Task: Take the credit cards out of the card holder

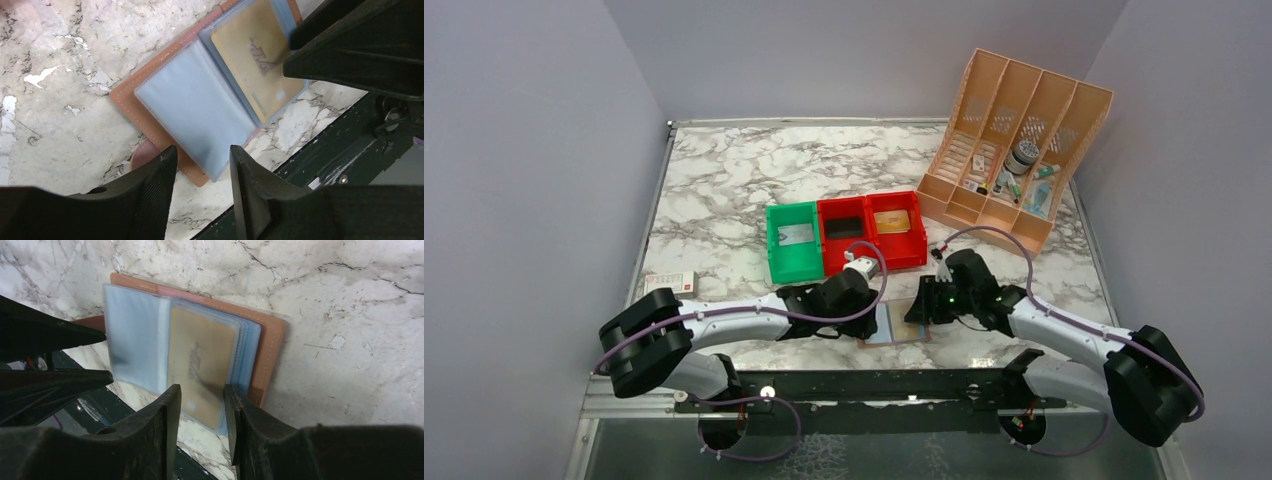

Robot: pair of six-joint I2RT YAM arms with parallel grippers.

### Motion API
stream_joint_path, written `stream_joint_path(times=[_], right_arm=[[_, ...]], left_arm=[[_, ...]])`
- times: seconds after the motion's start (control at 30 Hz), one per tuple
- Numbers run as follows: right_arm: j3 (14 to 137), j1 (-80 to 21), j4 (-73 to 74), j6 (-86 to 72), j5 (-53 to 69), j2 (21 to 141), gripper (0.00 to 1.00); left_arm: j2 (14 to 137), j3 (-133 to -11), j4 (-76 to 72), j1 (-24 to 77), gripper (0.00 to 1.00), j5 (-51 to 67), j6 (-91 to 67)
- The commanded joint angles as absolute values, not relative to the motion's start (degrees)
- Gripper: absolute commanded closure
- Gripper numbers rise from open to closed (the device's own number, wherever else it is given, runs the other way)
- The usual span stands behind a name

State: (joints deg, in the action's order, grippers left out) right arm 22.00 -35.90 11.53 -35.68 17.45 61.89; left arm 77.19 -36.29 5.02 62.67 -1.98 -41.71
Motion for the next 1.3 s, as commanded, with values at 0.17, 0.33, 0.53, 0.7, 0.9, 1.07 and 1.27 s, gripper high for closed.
stream_joint_path(times=[0.17,0.33,0.53,0.7,0.9,1.07,1.27], right_arm=[[22.2,-35.9,8.5,-35.0,18.8,65.1,0.66],[21.6,-35.9,5.9,-35.9,21.5,64.0,0.74],[21.6,-35.9,5.3,-36.1,23.4,63.0,0.78],[21.8,-35.9,5.6,-36.1,23.4,62.8,0.78],[22.6,-35.9,8.1,-35.3,21.5,62.8,0.75],[22.8,-35.9,8.0,-34.8,23.1,64.8,0.7],[23.9,-36.0,9.8,-34.7,17.7,66.7,0.68]], left_arm=[[78.4,-33.9,2.3,63.0,0.68,-3.4,-42.6],[78.6,-32.2,0.1,63.1,0.75,-2.9,-43.5],[78.8,-31.7,-0.5,63.1,0.78,-2.8,-43.9],[79.2,-31.9,-0.5,63.1,0.8,-2.5,-43.8],[79.3,-31.9,-0.4,63.1,0.81,-2.4,-43.6],[79.8,-32.6,0.0,63.1,0.82,-2.4,-43.2],[80.0,-33.1,0.7,63.1,0.84,-2.5,-42.8]])
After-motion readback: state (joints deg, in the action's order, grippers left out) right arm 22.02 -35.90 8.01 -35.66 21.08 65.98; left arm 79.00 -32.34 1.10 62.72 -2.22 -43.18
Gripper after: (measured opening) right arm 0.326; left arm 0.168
